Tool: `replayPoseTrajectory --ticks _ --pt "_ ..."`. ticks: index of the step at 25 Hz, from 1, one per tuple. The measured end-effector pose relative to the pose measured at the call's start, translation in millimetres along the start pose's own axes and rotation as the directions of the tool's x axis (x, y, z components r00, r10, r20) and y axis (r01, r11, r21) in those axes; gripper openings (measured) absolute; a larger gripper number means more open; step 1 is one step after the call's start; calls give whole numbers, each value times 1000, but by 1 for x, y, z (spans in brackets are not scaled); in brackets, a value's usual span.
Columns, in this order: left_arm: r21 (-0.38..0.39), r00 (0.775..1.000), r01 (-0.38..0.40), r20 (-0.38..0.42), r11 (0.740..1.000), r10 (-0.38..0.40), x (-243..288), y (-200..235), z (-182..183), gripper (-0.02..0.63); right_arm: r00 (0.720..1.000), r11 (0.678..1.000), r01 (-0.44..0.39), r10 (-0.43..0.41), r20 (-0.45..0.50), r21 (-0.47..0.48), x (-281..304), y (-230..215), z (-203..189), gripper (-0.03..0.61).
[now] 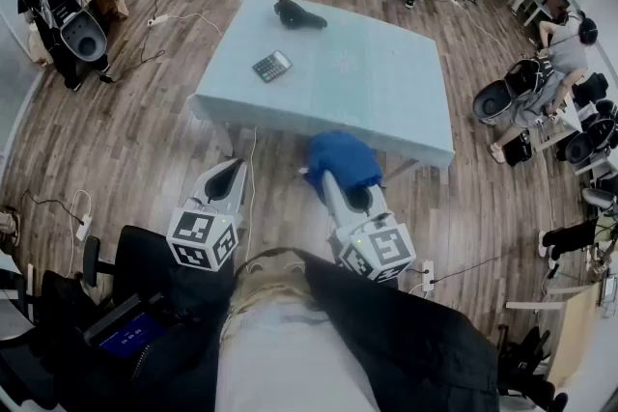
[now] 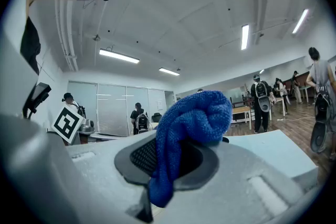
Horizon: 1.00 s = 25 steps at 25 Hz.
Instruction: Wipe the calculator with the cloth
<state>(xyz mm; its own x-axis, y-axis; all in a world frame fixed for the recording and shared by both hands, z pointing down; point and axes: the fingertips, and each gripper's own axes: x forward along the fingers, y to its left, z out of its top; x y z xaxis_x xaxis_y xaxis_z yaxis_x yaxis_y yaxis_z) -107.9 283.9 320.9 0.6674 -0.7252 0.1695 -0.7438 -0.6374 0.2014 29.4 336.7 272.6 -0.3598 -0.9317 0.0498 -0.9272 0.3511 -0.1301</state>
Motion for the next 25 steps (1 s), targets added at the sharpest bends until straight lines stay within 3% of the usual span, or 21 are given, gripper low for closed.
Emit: replayPoseTrajectory --ticks 14,25 --pt "13 1000 -24 -18 1000 24 -1 0 -2 3 1000 1000 0 0 -11 -3 7 4 -6 52" --pt "-16 998 -11 -68 1000 10 -21 14 -29 3 998 1000 7 -6 -55 23 10 29 -29 54"
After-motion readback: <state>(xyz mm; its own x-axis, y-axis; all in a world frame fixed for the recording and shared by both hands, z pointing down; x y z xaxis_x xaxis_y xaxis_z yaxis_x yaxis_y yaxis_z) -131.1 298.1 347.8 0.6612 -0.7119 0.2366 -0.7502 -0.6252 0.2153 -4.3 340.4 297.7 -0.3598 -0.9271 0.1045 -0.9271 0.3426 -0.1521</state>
